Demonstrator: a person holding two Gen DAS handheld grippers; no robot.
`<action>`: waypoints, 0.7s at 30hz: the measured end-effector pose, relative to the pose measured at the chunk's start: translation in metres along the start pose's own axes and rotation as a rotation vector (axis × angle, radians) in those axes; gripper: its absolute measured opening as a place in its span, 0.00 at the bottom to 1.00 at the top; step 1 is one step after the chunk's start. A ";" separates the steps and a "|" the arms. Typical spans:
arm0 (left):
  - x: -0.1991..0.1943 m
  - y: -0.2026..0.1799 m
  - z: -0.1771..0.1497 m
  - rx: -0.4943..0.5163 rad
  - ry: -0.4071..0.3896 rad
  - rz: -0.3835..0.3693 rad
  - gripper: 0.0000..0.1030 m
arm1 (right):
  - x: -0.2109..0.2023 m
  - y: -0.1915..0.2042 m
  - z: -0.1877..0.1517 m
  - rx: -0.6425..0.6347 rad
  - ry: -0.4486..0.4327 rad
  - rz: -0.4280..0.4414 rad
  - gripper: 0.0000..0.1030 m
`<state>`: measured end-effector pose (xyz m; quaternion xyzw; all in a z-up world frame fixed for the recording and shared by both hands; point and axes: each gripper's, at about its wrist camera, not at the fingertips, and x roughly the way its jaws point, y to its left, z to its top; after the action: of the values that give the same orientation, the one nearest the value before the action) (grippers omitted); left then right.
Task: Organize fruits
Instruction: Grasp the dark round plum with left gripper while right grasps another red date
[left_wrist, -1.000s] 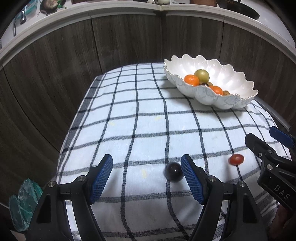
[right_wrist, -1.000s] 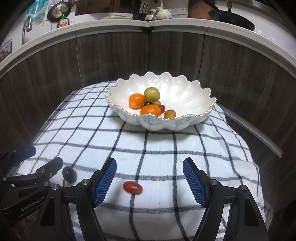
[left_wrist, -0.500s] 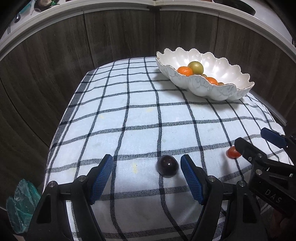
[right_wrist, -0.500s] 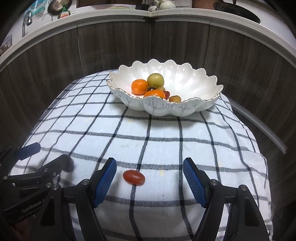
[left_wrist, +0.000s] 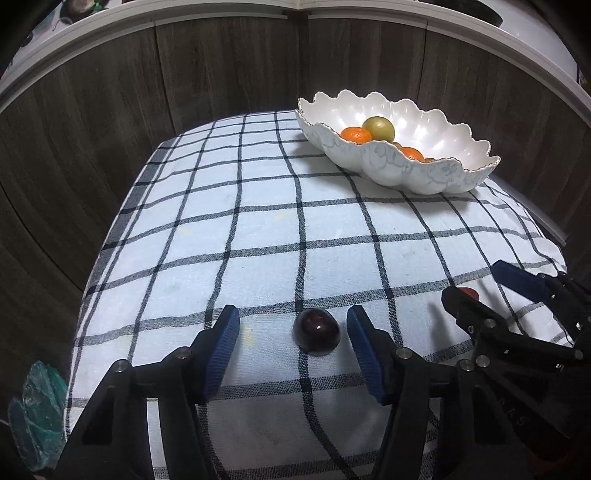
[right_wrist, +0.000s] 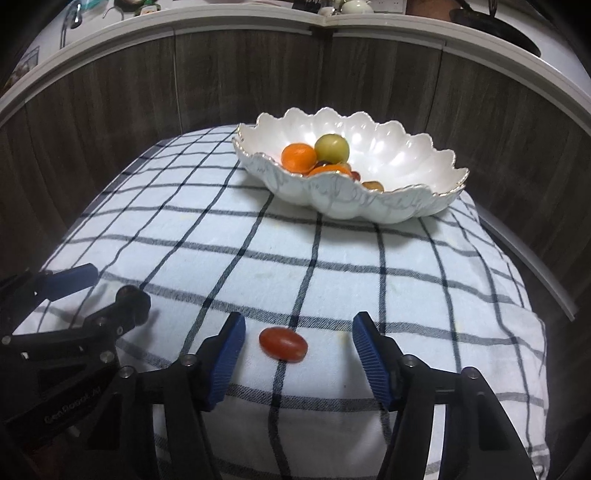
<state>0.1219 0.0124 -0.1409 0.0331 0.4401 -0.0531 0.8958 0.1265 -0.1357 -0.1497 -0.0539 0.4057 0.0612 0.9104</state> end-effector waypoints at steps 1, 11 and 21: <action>0.001 -0.001 0.000 0.001 0.001 -0.002 0.58 | 0.001 0.000 -0.001 0.002 0.003 0.003 0.56; 0.008 -0.006 -0.002 0.013 0.022 -0.026 0.47 | 0.011 -0.003 -0.006 0.013 0.042 0.024 0.45; 0.010 -0.007 -0.003 0.008 0.038 -0.069 0.26 | 0.013 -0.001 -0.007 0.014 0.040 0.060 0.33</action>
<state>0.1246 0.0049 -0.1513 0.0224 0.4575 -0.0851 0.8849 0.1301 -0.1372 -0.1635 -0.0367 0.4258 0.0845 0.9001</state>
